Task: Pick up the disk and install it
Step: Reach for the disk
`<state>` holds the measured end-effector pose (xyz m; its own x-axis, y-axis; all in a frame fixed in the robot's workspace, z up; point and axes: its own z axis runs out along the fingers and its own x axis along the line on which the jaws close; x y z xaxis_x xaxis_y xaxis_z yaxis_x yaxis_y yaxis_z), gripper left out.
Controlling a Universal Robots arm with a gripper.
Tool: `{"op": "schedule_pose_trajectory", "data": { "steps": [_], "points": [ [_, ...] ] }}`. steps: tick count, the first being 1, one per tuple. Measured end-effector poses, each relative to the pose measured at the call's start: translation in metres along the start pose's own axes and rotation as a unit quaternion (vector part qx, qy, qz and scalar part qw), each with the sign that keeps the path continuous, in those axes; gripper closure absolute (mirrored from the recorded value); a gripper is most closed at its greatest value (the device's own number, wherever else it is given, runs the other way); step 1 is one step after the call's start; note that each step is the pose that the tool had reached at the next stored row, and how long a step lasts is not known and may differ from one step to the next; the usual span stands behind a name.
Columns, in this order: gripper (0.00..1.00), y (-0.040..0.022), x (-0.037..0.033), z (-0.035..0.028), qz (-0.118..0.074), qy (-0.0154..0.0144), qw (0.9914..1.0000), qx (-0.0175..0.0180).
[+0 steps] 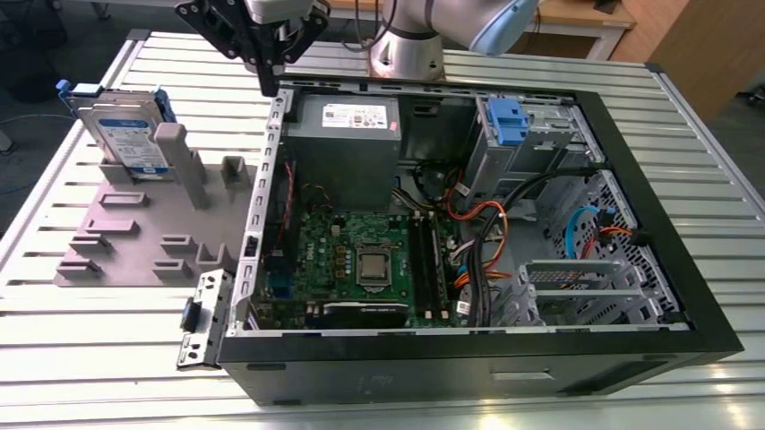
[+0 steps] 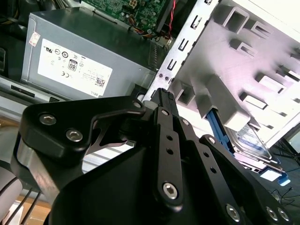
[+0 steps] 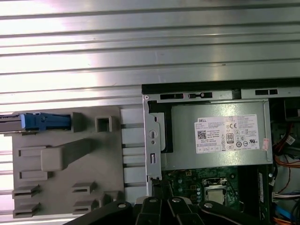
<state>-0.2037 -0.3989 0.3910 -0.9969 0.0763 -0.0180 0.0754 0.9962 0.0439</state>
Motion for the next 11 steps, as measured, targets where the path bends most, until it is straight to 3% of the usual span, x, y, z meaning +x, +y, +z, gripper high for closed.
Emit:
{"op": "schedule_pose_trajectory", "data": {
  "steps": [11],
  "points": [
    [0.89,-0.0003,0.0041,-0.0001,0.0,0.0,1.0,0.0]
  ]
}}
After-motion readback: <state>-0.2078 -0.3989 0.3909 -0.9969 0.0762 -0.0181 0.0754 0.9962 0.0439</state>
